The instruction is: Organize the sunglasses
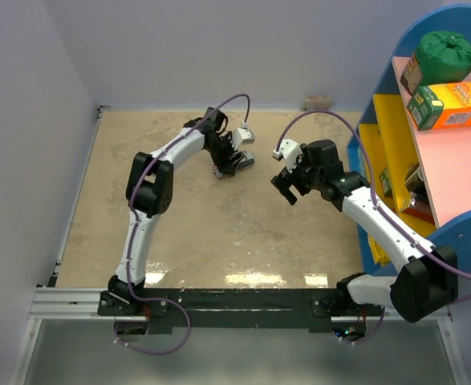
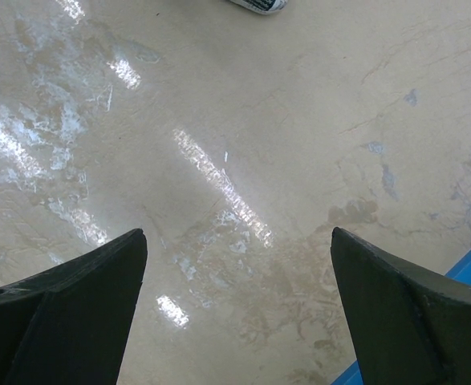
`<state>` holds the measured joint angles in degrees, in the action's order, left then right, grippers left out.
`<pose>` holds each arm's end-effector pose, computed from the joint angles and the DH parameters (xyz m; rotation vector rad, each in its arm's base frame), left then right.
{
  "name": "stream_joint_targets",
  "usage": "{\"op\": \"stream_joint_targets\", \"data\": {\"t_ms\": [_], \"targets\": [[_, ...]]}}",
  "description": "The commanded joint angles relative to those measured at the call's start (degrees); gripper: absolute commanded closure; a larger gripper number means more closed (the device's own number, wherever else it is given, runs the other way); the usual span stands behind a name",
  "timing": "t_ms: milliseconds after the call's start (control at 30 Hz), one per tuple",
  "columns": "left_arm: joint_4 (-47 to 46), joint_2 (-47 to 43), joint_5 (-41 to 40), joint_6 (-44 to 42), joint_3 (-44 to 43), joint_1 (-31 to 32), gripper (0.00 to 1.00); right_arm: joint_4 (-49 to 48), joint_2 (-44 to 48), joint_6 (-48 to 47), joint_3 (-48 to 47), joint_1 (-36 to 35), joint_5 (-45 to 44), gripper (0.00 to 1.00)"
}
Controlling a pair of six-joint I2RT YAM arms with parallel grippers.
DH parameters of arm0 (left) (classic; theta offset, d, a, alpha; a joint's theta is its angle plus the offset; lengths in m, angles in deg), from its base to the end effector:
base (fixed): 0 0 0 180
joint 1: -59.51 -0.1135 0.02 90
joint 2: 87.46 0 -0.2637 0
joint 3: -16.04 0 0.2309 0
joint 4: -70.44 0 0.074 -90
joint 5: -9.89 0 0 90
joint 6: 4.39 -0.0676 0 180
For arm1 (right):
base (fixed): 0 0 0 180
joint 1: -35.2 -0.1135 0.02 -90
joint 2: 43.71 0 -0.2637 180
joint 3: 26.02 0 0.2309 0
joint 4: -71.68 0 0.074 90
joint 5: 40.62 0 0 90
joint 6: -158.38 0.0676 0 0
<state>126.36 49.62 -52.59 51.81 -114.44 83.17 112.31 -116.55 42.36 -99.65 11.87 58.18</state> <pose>0.4494 -0.2310 0.1477 1.3695 2.1784 -0.5710 0.2541 0.1209 0.2784 -1.0171 2.0189 0.1490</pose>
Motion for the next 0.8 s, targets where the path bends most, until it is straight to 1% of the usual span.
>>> {"op": "stream_joint_targets", "data": {"t_ms": [0, 133, 233, 400, 567, 767], "targets": [[5.2, 0.7, 2.0, -5.7, -1.8, 0.1, 0.52, -2.4, 1.6, -0.7, 0.4, 0.0, 0.8, 0.02], [7.6, -1.3, 3.8, -11.0, 0.5, 0.0, 0.55, -2.3, 1.1, -0.8, 0.4, 0.0, 1.0, 0.02], [8.1, -4.4, 5.6, -15.0, 5.0, 0.1, 0.55, -2.3, 1.1, -0.9, 0.5, 0.0, 1.3, 0.02], [8.7, -9.6, 7.1, -20.9, 11.8, 0.1, 0.46, -2.3, 0.9, -1.0, 0.6, 0.0, 1.7, 0.02], [10.3, -11.7, 8.6, -24.3, 14.7, 0.1, 0.42, -2.2, 0.9, -1.1, 0.6, 0.0, 1.9, 0.02], [7.3, -13.2, 5.8, -25.3, 17.8, 0.3, 0.37, -2.1, 0.9, -1.1, 0.6, 0.0, 2.2, 0.02]]}}
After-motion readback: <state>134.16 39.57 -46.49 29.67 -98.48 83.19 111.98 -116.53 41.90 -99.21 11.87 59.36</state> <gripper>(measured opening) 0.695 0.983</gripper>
